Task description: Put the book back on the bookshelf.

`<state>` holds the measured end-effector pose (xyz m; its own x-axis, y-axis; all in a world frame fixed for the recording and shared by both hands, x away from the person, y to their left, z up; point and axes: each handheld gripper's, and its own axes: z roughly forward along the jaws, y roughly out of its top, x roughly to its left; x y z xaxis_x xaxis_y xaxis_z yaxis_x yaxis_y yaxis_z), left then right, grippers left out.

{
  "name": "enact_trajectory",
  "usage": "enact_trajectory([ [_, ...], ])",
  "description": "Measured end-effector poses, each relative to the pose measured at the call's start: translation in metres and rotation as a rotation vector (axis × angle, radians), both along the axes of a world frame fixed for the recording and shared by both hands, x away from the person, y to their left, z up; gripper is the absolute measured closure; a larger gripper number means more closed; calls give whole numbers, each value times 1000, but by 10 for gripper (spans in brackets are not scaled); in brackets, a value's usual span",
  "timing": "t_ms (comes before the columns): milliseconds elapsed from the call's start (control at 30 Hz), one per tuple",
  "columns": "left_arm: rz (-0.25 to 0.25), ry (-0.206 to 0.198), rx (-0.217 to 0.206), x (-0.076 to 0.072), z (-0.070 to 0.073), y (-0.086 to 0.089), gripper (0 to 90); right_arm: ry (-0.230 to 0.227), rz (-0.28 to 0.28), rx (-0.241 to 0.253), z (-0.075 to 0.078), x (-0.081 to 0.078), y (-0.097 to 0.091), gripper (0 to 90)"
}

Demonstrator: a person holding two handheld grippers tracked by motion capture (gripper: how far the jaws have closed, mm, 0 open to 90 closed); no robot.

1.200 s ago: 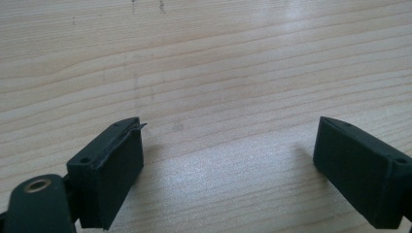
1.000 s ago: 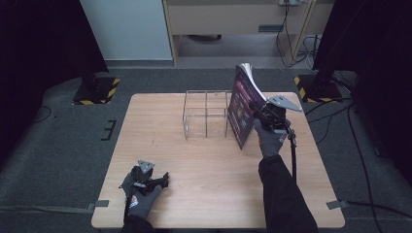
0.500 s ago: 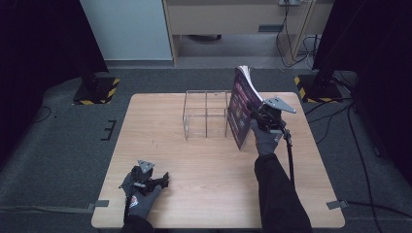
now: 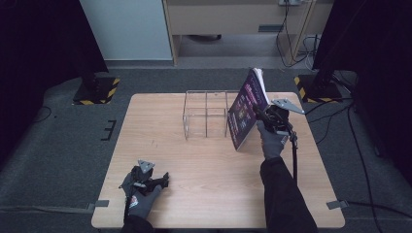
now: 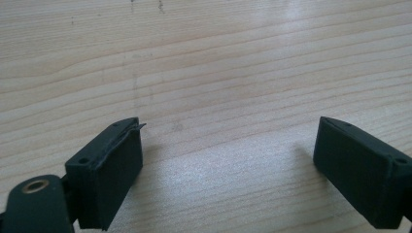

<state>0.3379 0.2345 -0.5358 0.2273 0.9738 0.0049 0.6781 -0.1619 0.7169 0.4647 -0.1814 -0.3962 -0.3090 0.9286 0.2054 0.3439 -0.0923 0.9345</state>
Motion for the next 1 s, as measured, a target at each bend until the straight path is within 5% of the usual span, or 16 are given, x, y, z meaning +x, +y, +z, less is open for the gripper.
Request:
enact_trajectory([
  [333,0,0,0,0,0,0,97,-24,53,20,6,-16,-14,283],
  [767,2,1,2,0,0,0,95,-21,117,-38,-8,-57,-43,166],
  [1000,0,1,1,0,0,0,93,81,146,-131,-43,-72,-59,135],
])
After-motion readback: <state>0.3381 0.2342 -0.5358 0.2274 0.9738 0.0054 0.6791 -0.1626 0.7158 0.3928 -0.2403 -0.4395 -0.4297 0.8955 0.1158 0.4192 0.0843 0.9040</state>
